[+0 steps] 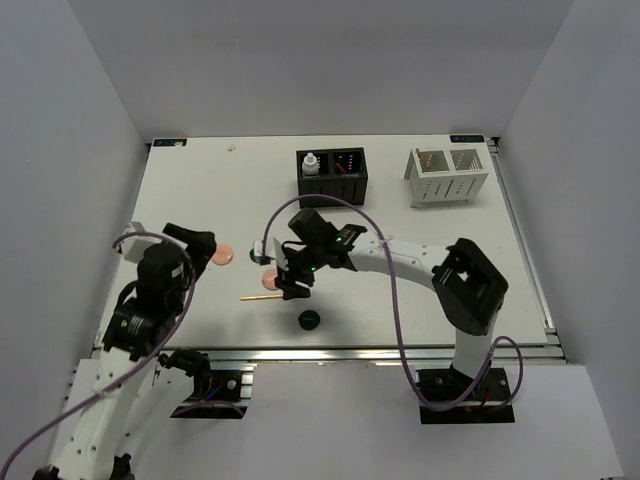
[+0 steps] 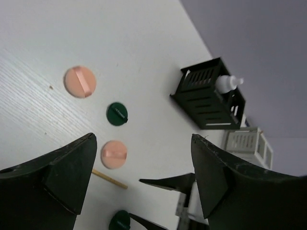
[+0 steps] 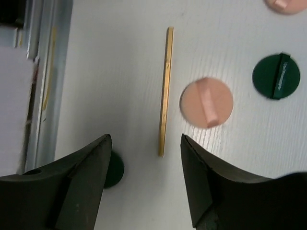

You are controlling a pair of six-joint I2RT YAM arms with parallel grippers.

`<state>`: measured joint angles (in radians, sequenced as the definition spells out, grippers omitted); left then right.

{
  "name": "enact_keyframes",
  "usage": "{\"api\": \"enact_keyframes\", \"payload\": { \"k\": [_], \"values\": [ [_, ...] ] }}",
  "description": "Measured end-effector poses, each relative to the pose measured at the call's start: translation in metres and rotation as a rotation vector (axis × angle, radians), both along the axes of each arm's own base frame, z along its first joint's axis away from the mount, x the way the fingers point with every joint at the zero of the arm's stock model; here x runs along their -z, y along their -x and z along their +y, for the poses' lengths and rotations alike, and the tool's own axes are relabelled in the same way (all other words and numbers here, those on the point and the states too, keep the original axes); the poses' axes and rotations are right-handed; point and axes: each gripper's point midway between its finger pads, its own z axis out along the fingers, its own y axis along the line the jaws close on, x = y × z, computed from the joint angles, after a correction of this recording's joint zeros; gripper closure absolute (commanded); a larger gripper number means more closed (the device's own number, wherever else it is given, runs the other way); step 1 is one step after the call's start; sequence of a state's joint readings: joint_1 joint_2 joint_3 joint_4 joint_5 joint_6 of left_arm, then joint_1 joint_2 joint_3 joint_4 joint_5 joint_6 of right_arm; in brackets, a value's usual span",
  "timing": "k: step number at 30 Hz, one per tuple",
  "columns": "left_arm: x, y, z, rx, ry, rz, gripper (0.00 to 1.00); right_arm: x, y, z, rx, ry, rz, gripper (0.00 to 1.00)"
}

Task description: Organize the makeup

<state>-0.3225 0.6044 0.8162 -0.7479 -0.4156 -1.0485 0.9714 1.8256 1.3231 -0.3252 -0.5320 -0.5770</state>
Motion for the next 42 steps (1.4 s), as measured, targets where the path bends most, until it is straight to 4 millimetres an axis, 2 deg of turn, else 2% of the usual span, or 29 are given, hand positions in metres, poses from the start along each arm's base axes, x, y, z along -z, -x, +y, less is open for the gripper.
{"api": "enact_keyframes", "payload": {
  "k": [4,8,12,17,24,29,36,39,42],
  "values": [
    [-0.024,0.02,0.018,-0.049,-0.005,-0.113,0.12,0.011,0.004,0.037,0.035,0.007,-0.029,0.4],
    [-0.025,0.033,0.025,-0.064,-0.006,-0.127,0.12,0.025,0.011,0.066,0.047,0.025,-0.029,0.45],
    [-0.021,0.041,0.028,-0.067,-0.008,-0.113,0.12,0.039,0.007,0.082,0.071,0.047,-0.037,0.47],
    [-0.019,0.047,0.031,-0.071,-0.008,-0.108,0.12,0.055,-0.005,0.088,0.106,0.077,-0.062,0.48],
    [-0.017,0.051,0.032,-0.076,0.001,-0.104,0.12,0.076,-0.011,0.082,0.117,0.134,-0.093,0.56],
    [-0.016,0.051,0.032,-0.081,0.01,-0.102,0.12,0.077,-0.011,0.082,0.103,0.14,-0.124,0.68],
    [-0.011,0.051,0.032,-0.086,0.018,-0.092,0.12,0.079,-0.011,0.083,0.074,0.12,-0.223,0.94],
    [-0.008,0.05,0.031,-0.088,0.018,-0.085,0.12,0.078,-0.01,0.082,0.06,0.111,-0.25,1.0],
    [-0.006,0.05,0.031,-0.089,0.019,-0.08,0.12,0.077,-0.003,0.078,0.04,0.106,-0.232,1.0]
  ]
}}
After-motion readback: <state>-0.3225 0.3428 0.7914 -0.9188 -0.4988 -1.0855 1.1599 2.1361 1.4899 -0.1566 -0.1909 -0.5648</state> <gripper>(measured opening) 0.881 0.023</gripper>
